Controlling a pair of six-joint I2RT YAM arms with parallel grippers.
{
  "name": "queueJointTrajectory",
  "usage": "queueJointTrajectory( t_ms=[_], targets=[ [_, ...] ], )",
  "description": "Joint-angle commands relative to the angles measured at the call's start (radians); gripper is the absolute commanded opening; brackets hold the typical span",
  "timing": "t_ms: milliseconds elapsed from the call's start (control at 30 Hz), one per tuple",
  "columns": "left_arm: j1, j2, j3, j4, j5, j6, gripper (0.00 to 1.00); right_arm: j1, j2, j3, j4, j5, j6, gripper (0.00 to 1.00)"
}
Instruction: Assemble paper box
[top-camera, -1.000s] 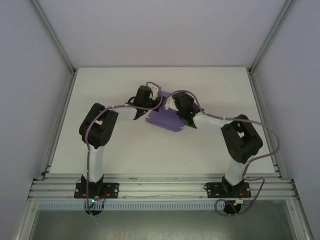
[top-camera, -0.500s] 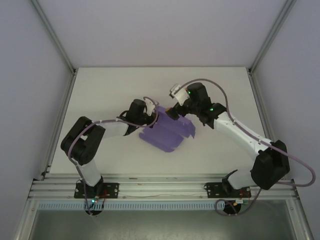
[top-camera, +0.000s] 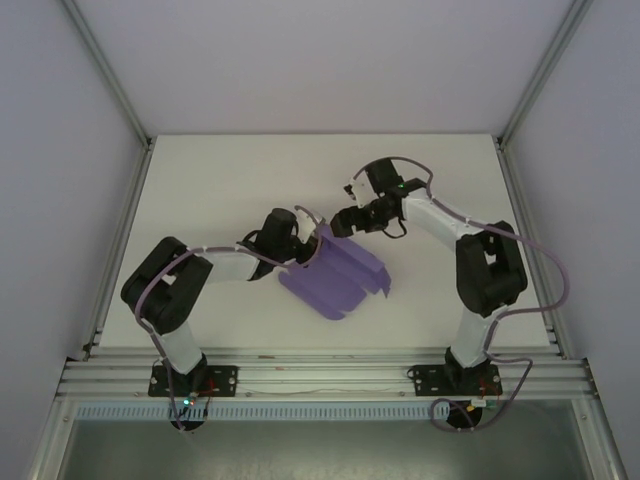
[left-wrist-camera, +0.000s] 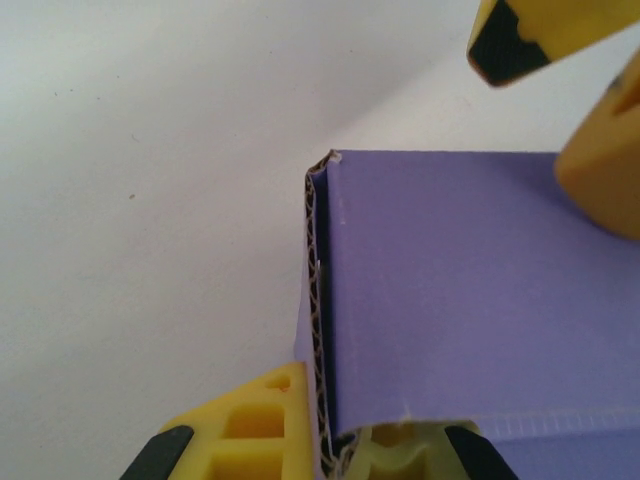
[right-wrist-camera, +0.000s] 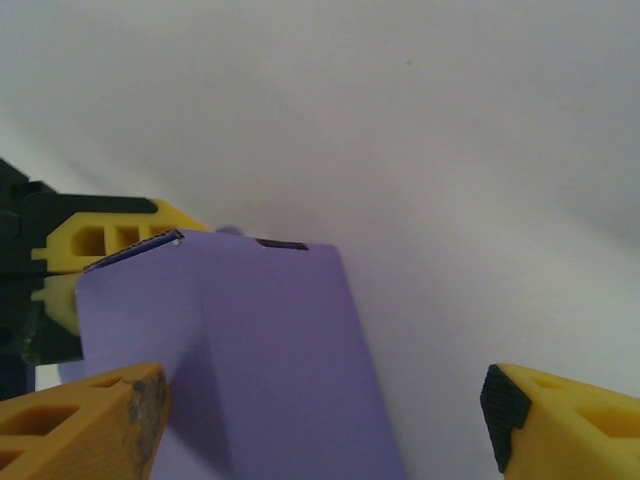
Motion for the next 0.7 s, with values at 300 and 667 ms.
queueJointTrajectory(
  t_ms=[300,667],
  targets=[
    [-0.011,0.081,-0.001,0.078,-0.014,-0.027,0.18,0.003,0.113,0.002,-0.068,0.016,0.025,0.68],
    [-0.009,0.111,0.006,0.274,-0.016,-0.056,0.31,-0.024,0.163,0.030,-0.117,-0.058,0.000,0.67]
  ],
)
